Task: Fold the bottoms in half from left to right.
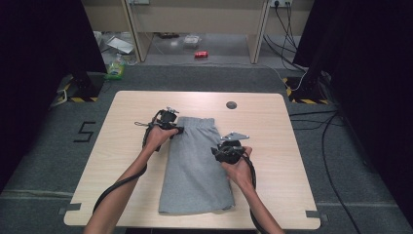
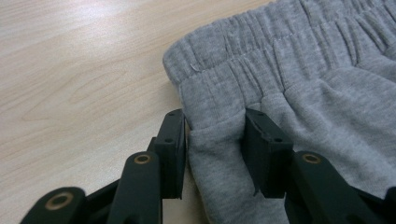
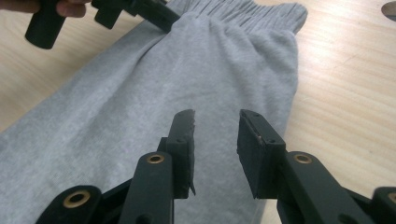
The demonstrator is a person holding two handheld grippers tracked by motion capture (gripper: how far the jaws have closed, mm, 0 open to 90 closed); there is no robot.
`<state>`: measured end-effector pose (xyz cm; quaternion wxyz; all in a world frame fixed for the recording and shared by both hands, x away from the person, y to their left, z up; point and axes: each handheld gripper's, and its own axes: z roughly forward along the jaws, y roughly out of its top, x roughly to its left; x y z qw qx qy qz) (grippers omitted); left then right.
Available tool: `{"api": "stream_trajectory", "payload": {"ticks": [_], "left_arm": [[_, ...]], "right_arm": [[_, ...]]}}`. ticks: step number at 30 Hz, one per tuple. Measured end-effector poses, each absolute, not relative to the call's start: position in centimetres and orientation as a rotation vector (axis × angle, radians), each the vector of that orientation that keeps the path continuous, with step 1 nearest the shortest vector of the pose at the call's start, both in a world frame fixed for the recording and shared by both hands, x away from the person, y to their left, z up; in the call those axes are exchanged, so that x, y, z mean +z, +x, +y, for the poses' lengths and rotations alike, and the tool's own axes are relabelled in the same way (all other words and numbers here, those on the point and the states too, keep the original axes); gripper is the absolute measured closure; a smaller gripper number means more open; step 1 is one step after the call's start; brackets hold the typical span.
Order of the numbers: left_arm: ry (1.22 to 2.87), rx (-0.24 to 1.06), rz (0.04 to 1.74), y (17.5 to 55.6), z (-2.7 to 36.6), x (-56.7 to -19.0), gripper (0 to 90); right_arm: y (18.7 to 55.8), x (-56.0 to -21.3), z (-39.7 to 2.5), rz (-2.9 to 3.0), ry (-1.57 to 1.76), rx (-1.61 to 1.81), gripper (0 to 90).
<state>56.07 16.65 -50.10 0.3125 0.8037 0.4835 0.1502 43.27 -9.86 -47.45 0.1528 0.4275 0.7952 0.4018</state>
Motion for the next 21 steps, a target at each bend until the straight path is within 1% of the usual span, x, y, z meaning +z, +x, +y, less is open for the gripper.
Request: {"api": "stream_trajectory", "payload": {"ticks": [9, 16, 18, 21], "left_arm": [[2.119, 0.4, 1.277, 56.0, 16.6, -50.1, 59.9], [2.121, 0.4, 1.278, 56.0, 16.6, -50.1, 59.9], [2.122, 0.399, 1.278, 56.1, 16.6, -50.1, 59.9], [2.122, 0.398, 1.277, 56.1, 16.6, -50.1, 59.9]], "right_arm": [[44.9, -47.1, -10.3, 2.251, 1.252, 1.162, 64.6], [46.0, -47.1, -10.5, 2.231, 1.272, 1.17, 58.6], [46.2, -47.1, -10.6, 2.228, 1.277, 1.17, 55.3], [46.5, -47.0, -10.7, 2.223, 1.285, 1.171, 52.7]]}}
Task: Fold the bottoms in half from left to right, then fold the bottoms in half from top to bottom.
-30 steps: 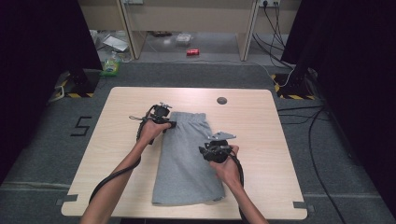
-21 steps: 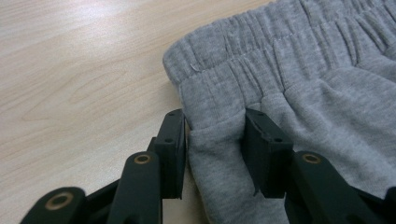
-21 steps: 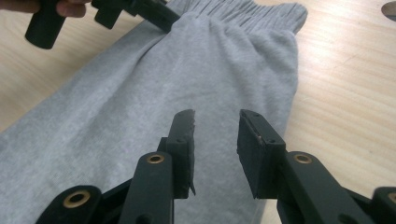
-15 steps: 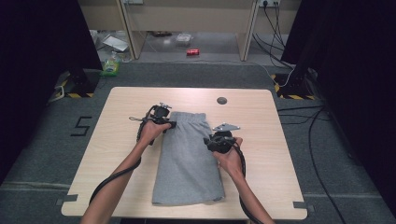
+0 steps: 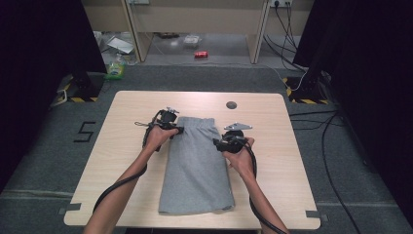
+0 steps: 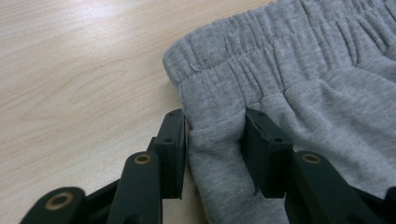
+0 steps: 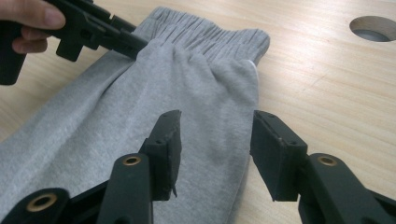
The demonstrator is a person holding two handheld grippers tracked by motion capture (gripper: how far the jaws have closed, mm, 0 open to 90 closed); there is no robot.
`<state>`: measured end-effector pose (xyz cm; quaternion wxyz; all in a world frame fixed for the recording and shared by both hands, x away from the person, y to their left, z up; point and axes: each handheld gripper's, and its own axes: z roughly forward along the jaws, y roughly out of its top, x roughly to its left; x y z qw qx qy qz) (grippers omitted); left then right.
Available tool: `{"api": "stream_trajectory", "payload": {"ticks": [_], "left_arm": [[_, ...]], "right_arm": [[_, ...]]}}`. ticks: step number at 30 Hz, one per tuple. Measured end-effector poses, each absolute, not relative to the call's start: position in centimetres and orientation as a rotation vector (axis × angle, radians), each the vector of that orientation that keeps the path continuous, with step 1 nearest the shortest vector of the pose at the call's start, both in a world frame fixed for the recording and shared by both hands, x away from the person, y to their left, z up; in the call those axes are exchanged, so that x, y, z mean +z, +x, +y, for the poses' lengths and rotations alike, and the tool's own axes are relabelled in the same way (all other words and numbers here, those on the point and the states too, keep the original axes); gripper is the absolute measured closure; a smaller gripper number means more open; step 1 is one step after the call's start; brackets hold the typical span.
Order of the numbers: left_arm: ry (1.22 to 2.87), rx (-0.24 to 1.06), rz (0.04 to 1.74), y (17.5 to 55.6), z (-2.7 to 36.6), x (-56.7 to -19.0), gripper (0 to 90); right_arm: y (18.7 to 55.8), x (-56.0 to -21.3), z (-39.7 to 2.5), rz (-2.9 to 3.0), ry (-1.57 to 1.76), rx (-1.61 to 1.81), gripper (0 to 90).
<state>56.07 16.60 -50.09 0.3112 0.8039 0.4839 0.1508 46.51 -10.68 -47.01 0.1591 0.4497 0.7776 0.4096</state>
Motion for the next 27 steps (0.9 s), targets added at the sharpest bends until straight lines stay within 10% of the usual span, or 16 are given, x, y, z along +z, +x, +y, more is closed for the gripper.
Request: {"api": "stream_trajectory", "payload": {"ticks": [27], "left_arm": [[2.112, 0.399, 1.275, 56.0, 16.7, -50.2, 59.8]], "right_arm": [[49.6, -46.7, -10.8, 2.17, 1.362, 1.158, 43.7]]}}
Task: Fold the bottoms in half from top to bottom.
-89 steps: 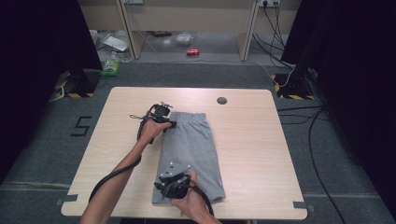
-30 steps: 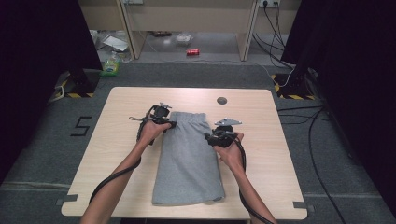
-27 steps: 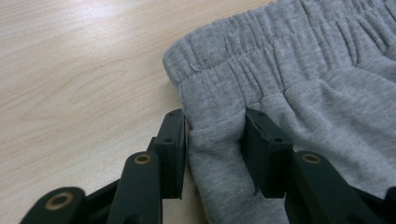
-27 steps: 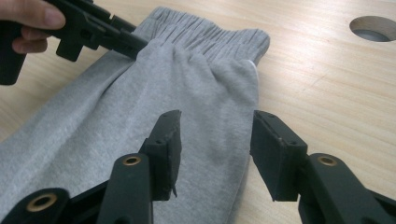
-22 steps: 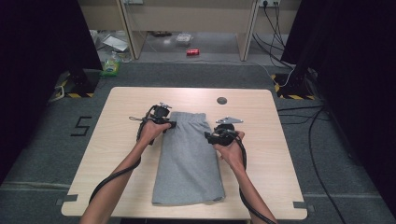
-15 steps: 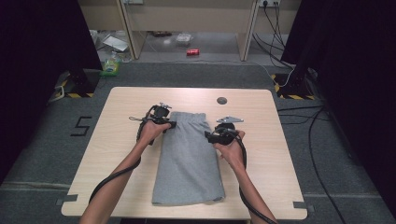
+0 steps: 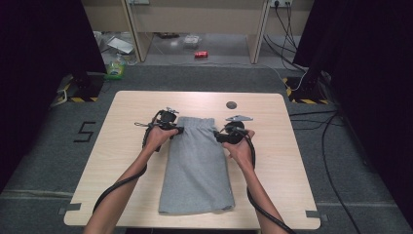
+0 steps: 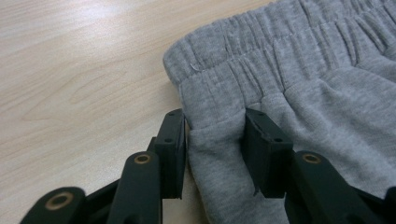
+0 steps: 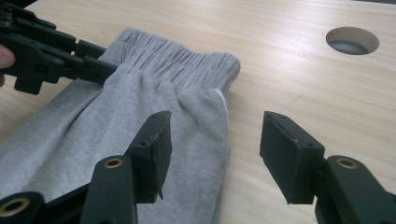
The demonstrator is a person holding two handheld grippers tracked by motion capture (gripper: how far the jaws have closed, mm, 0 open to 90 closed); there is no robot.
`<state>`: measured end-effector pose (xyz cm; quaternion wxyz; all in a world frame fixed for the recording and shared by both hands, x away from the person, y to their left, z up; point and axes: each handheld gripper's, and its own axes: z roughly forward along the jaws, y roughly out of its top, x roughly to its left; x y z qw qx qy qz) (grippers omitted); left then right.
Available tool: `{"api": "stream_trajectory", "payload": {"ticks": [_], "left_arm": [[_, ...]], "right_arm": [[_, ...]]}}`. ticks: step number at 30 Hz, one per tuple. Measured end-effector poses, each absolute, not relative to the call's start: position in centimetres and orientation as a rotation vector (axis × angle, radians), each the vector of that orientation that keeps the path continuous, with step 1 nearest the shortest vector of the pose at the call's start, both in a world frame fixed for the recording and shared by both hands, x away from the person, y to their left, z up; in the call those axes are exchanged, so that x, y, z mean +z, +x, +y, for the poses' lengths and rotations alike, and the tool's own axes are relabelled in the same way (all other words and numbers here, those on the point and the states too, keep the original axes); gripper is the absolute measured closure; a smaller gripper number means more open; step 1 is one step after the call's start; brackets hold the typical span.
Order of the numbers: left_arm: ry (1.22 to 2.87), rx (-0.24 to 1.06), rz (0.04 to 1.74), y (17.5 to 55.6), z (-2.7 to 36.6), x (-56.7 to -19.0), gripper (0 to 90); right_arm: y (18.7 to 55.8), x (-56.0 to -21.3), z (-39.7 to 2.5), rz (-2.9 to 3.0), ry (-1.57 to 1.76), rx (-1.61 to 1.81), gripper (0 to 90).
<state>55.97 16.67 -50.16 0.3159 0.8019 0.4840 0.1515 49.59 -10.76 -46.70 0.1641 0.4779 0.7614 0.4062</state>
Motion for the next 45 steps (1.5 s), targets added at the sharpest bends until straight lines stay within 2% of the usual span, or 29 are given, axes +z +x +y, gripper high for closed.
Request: {"api": "stream_trajectory", "payload": {"ticks": [16, 45], "left_arm": [[2.106, 0.402, 1.273, 55.9, 16.7, -50.2, 59.9], [2.101, 0.411, 1.274, 55.8, 16.7, -50.3, 59.8]], "right_arm": [[52.3, -48.3, -9.3, 2.174, 1.412, 1.15, 42.7], [54.9, -50.8, -7.7, 2.211, 1.502, 1.102, 43.8]]}}
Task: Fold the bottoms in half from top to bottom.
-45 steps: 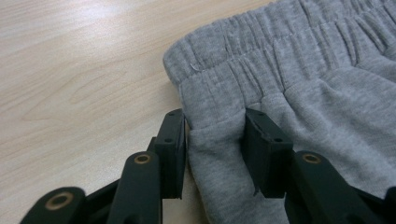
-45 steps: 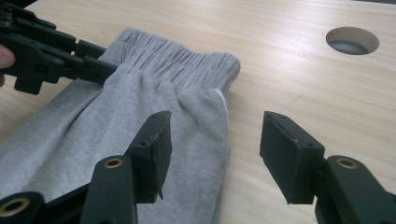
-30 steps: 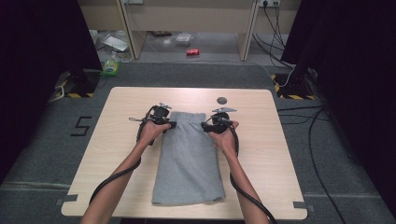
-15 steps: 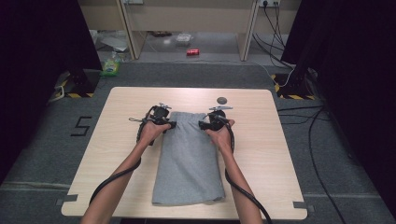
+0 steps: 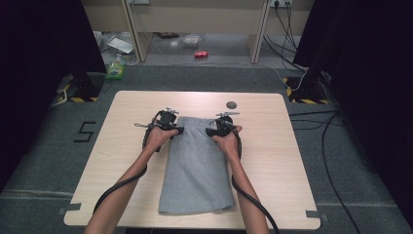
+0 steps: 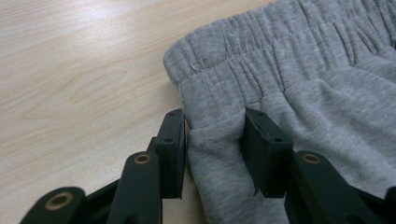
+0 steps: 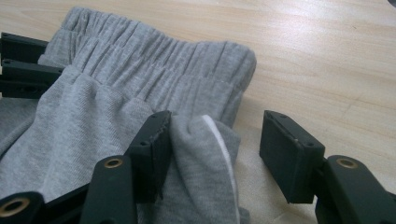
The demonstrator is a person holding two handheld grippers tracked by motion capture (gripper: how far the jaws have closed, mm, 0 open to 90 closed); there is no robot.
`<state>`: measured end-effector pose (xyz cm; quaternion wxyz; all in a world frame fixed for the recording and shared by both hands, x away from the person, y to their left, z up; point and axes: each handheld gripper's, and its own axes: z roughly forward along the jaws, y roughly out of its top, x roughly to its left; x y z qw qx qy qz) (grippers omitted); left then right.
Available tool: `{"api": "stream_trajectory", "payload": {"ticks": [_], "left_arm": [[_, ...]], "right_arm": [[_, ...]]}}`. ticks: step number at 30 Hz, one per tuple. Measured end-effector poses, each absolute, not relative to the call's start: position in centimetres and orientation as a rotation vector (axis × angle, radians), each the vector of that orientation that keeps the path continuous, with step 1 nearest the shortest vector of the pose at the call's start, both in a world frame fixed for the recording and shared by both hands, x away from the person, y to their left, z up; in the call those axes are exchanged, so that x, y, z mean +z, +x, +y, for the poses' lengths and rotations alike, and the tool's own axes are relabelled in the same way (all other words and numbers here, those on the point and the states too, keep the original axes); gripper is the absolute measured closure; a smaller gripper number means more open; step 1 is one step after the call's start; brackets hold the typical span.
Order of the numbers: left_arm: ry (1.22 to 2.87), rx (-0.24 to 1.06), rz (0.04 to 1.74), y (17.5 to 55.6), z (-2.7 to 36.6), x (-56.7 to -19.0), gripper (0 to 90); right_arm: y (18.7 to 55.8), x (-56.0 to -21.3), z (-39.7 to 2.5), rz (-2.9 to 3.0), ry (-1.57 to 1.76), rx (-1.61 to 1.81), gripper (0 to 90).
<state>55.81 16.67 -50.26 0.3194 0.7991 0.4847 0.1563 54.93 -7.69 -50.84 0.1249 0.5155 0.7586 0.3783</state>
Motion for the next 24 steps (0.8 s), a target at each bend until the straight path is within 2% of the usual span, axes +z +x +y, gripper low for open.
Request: {"api": "stream_trajectory", "payload": {"ticks": [6, 24], "left_arm": [[2.101, 0.413, 1.274, 55.79, 16.65, -50.27, 59.9], [2.108, 0.409, 1.273, 55.84, 16.65, -50.22, 59.9]], "right_arm": [[55.02, -50.81, -7.48, 2.224, 1.488, 1.093, 48.3], [55.27, -51.07, -7.68, 2.249, 1.524, 1.176, 73.0]]}}
